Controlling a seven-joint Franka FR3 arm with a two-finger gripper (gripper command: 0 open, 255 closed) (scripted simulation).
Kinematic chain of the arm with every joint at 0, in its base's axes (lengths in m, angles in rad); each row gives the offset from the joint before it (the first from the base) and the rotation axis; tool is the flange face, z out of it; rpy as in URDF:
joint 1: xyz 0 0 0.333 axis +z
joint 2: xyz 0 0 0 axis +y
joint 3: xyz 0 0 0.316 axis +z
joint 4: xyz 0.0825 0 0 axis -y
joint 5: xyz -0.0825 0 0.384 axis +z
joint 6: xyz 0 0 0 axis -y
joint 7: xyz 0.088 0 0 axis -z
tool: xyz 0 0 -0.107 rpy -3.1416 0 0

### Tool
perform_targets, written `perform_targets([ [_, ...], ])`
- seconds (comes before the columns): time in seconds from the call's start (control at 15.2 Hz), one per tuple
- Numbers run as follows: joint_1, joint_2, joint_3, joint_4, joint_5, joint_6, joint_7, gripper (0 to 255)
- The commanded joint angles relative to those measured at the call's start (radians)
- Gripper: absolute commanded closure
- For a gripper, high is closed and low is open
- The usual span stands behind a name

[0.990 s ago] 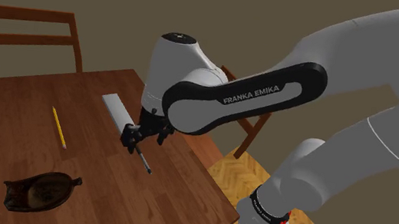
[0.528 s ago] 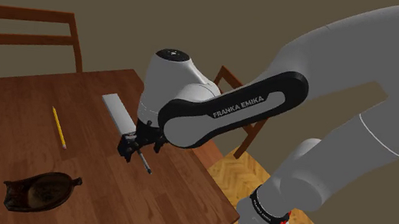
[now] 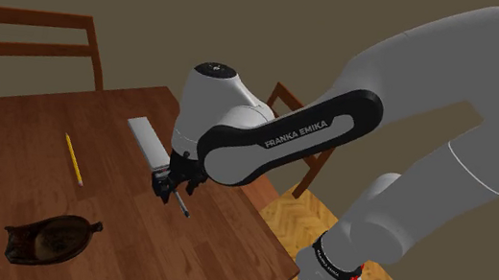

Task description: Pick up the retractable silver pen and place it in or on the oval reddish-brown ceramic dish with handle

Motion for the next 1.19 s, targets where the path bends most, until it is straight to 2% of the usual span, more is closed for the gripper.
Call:
perform_targets([
  [0.0,0.000,0.000,0.000,0.000,0.000,0.000,0.000,255],
  [0.53,0.000,0.000,-0.001,0.000,0.000,0.000,0.000,255],
  [1.12,0.010,-0.093,-0.027,0.054,0.030,-0.142,-0.021,255],
])
